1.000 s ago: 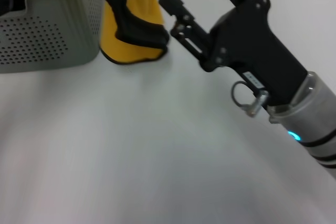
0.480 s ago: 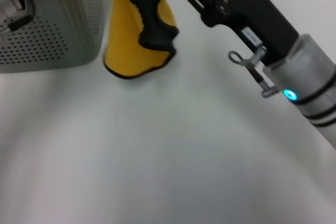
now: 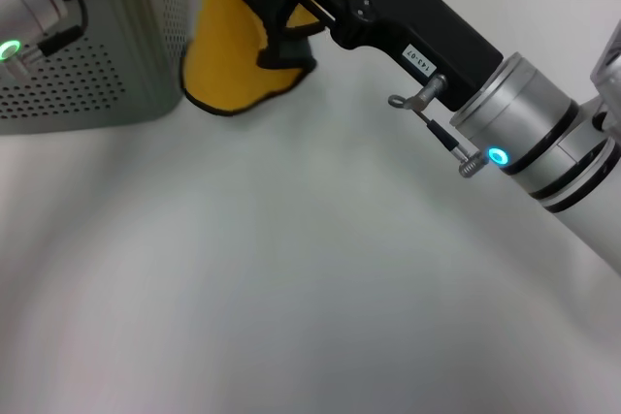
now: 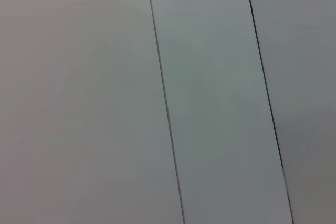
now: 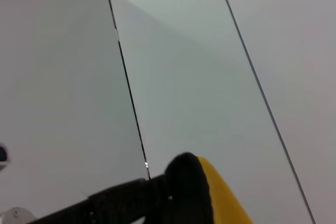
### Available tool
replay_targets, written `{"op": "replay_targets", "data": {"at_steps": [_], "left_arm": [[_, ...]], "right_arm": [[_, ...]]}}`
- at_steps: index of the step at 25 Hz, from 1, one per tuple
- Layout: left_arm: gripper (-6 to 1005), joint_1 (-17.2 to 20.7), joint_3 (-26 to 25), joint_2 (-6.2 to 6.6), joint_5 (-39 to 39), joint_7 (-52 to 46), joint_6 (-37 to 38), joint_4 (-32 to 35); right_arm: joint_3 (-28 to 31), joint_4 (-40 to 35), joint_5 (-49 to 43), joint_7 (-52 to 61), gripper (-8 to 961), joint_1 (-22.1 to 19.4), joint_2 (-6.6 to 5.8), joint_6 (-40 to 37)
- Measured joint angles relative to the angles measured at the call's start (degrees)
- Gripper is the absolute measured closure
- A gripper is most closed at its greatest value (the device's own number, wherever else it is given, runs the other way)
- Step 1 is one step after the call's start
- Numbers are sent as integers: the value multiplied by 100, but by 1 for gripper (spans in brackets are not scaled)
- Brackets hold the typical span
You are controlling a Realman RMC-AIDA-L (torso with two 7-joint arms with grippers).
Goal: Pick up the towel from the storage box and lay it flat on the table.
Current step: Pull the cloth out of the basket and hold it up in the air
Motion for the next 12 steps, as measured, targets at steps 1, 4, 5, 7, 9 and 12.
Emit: {"op": "replay_targets", "data": {"at_steps": [1,4,5,7,9,12], "left_arm": [[977,7,1,0,-1,8,-11,2],[977,54,0,0,-28,37,-59,38],[977,60,-3,0,-55,52,-61,40],[977,81,-7,0,-194,153,-64,33],[977,125,-4,0,-353,310,-70,20],[977,186,4,0,-489,455,-76,13]], "right_arm": [[1,-2,1,24,318,-19,0,61],[-5,-7,3,104,318,-56,0,196],[-12,-2,3,147,318,-60,0,239],[-25,23,3,198,319,-73,0,315],[-34,35,2,220,319,-105,0,393],[-48,49,-23,223,320,-143,0,466]]}}
